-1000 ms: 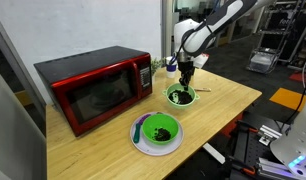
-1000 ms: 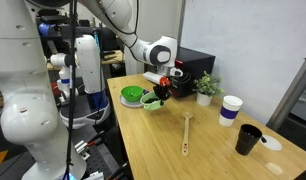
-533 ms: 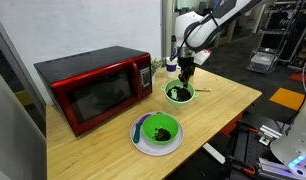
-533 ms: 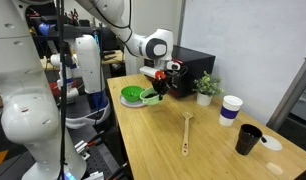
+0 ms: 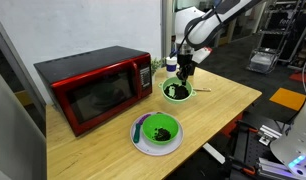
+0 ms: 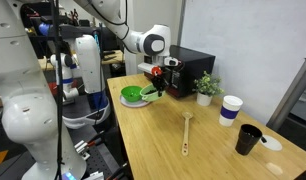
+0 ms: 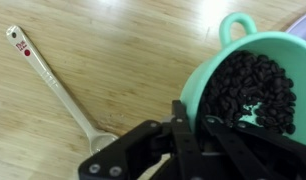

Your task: Pour the contents in the light-green bowl into the dark-green bowl

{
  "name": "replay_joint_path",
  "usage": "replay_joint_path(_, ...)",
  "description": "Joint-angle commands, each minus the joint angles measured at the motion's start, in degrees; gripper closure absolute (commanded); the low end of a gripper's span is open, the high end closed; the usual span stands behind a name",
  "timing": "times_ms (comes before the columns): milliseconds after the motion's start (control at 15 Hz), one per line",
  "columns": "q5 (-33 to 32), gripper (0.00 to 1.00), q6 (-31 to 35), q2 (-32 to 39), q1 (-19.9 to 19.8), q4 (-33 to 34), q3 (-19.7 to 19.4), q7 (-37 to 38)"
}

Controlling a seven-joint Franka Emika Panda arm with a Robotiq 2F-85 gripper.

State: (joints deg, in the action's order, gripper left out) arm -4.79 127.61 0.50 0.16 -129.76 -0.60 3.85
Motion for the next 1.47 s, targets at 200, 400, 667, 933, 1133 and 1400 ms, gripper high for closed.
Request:
replay_joint_path(200, 0.03, 0.9, -0.12, -0.07, -0.1, 0.1, 0.21, 0.16)
replay_joint_path(400, 0.03, 0.9, -0.12, -0.06, -0.1, 0.1, 0.21, 0.16)
replay_joint_path(667, 0.03, 0.9, -0.12, -0.06, -0.1, 0.1, 0.21, 0.16)
replay_joint_path(933, 0.03, 0.9, -0.12, -0.06, -0.1, 0.1, 0.21, 0.16)
replay_joint_path(1133, 0.03, 0.9, -0.12, -0.06, -0.1, 0.1, 0.21, 0.16)
replay_joint_path(1400, 0.03, 0.9, -0.12, -0.06, -0.1, 0.1, 0.21, 0.16)
